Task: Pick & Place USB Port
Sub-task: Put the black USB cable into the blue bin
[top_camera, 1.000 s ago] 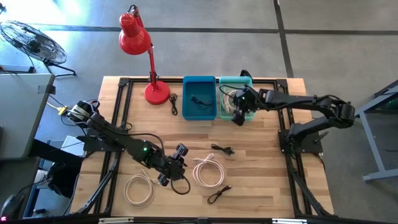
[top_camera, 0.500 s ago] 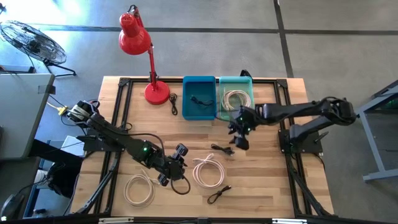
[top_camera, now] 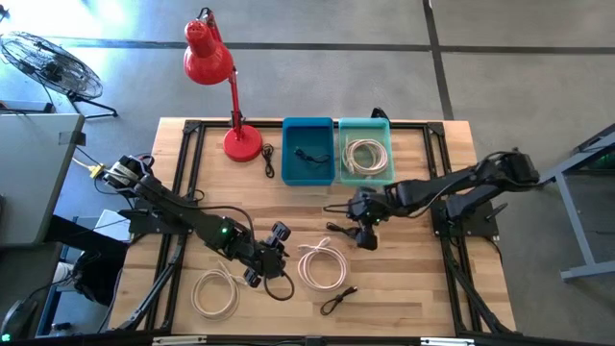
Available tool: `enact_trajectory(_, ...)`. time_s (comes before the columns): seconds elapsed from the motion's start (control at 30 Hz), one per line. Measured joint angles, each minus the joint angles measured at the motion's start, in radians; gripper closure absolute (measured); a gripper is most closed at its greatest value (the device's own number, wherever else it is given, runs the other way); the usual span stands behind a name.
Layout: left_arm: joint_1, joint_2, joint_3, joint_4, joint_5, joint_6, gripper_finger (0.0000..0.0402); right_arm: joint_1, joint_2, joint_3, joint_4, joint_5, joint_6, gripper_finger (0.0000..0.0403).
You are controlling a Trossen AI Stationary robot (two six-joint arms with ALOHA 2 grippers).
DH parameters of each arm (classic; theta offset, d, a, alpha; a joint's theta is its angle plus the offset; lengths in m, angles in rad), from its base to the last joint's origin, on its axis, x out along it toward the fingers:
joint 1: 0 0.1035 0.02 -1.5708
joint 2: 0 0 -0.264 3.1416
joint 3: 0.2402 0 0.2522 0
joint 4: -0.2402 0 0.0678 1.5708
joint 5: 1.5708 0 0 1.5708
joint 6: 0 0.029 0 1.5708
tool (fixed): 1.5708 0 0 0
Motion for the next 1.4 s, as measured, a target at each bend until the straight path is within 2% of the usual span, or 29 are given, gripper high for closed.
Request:
enact_trajectory(0.17,0.0,0.0,0.0,0.0,-0.001,0.0,0.0314,-0.002,0.079,0.0,0.058,0.013,-0.004,0.0158)
enact_trajectory(0.37,0.0,0.0,0.0,0.0,-0.003,0.0,0.0314,-0.004,0.171,0.0,0.066,0.1,-0.063,0.0158)
enact_trajectory(0.53,0.0,0.0,0.0,-0.001,-0.005,0.0,0.0314,-0.003,0.218,0.0,0.081,0.096,-0.07,0.0159)
enact_trajectory(1.03,0.0,0.0,0.0,-0.002,-0.008,0.0,0.0314,-0.004,0.215,0.0,0.088,0.012,-0.015,0.02)
enact_trajectory(1.4,0.0,0.0,0.0,-0.002,-0.008,0.0,0.0314,-0.003,0.214,0.0,0.038,-0.007,0.029,0.0206)
